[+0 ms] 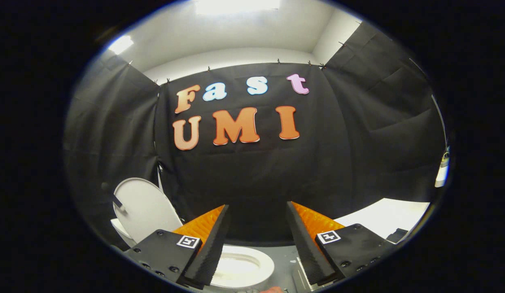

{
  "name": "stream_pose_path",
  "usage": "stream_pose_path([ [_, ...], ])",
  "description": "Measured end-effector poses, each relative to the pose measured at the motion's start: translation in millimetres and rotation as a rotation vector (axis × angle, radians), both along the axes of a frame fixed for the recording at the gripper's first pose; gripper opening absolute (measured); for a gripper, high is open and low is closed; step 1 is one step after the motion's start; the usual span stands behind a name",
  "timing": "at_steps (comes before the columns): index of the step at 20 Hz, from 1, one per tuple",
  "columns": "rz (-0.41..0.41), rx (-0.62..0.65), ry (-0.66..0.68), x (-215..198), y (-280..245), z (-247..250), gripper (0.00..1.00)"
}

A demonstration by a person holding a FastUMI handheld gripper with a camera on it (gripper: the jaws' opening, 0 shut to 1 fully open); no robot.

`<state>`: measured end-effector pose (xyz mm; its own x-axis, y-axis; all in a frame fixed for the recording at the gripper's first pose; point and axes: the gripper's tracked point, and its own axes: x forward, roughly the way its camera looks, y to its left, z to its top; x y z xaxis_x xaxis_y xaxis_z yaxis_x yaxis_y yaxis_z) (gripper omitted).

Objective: Open the toilet lid.

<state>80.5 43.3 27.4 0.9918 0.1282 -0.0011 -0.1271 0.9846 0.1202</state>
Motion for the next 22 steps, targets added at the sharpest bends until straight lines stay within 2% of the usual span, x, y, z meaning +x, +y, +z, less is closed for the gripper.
stream_pose_path([
  [4,-0.062,-0.002,0.009,-16,-25,-27,0.89],
  [7,-0.117,-0.073,0.017,-20,-43,-57,0.89],
  [11,-0.146,-0.115,0.016,-22,-47,-71,0.89],
  [20,-0.109,-0.125,-0.004,-31,-24,-71,0.89],
  [22,-0.138,-0.152,-0.006,-28,-33,-72,0.89],
])
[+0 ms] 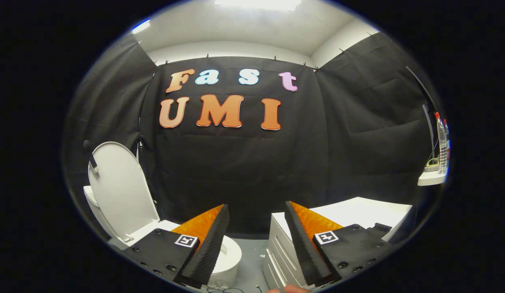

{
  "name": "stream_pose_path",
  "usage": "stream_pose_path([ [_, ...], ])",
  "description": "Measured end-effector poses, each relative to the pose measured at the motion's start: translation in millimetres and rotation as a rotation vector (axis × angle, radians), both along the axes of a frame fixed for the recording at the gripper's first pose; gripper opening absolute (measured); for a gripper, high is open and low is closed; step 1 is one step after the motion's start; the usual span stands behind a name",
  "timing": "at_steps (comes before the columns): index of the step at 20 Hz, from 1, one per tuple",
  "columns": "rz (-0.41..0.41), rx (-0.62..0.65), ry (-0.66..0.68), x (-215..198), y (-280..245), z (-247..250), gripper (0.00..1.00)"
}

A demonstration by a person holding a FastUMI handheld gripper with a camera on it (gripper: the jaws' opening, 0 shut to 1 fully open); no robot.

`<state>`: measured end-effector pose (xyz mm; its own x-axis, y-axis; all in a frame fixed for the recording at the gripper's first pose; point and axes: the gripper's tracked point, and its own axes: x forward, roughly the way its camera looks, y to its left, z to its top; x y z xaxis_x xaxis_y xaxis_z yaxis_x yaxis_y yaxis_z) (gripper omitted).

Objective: Open the toilet lid.

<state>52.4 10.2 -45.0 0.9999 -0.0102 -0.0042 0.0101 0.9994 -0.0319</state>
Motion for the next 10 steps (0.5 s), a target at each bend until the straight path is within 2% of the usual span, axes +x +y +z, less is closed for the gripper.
stream_pose_path([
  [3,-0.027,0.012,-0.007,-1.3,-6.1,5.1,0.89],
  [10,-0.003,0.022,0.018,-1.7,-2.2,-0.8,0.89],
])
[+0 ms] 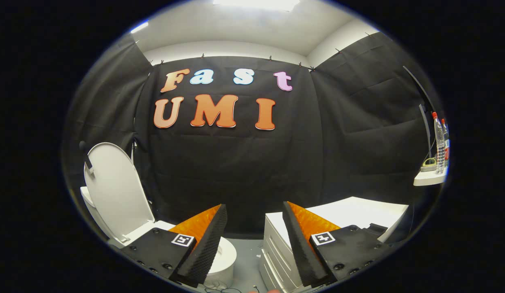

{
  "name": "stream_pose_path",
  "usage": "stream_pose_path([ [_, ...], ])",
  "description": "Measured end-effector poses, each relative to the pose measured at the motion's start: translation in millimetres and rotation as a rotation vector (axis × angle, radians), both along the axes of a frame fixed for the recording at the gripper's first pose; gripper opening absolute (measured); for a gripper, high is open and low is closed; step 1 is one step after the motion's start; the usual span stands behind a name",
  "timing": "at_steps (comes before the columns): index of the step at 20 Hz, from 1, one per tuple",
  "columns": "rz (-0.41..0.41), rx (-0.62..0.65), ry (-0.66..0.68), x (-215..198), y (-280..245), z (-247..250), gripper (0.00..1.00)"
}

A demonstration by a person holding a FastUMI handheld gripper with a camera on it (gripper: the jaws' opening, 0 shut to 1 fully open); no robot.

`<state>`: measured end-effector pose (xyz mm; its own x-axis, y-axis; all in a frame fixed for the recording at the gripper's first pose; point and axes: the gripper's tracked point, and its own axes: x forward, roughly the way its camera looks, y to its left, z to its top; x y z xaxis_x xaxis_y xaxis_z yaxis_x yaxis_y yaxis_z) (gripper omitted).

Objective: Open the toilet lid.

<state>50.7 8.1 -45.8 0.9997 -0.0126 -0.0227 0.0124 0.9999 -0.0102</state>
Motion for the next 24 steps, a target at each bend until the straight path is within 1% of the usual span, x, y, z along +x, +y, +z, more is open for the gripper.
stream_pose_path([
  [5,0.049,-0.027,0.062,1,12,-12,0.89],
  [8,0.064,-0.049,0.054,-1,16,-11,0.89],
  [11,0.079,-0.044,0.051,-1,20,-7,0.91],
  [20,0.038,-0.006,0.043,-1,6,-2,0.94],
  [24,0.035,-0.002,0.044,-2,4,-3,0.94],
])
